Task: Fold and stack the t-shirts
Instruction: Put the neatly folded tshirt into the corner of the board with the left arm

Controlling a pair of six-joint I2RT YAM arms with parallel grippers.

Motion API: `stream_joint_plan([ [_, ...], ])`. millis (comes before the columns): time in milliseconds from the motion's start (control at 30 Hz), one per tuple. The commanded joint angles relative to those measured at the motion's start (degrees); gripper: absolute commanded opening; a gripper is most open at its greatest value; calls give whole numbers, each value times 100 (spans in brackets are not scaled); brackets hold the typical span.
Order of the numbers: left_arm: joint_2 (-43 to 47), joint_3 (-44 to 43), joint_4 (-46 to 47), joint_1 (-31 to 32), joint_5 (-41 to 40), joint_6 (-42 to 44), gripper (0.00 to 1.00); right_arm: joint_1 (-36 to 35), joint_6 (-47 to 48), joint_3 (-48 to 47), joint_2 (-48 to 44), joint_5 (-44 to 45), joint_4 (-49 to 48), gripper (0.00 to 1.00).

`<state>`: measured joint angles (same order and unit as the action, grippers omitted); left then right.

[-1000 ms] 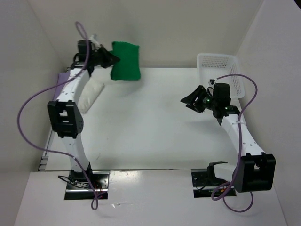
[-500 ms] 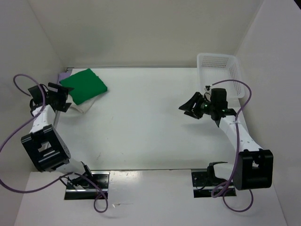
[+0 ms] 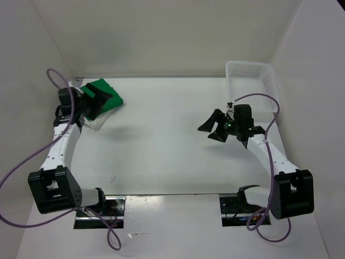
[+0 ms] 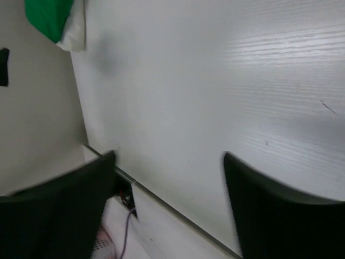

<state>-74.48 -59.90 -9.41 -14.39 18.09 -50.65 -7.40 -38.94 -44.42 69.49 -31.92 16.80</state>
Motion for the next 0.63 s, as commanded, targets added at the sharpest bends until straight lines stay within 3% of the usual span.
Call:
stream_joint_plan([
  [0,21,5,97,805,818,513,100,-419,53,-83,-6,431,34,100],
  [167,2,144,430,1201,2215,565,100,-789,0,-145,55,555,34,100],
  [433,145,673,448,1290,2909,934,100,-1079,-52,-40,3,503,34,100],
  [600,65,603,247,1290,2657,1005,100,-1079,9,65,-129,450,34,100],
])
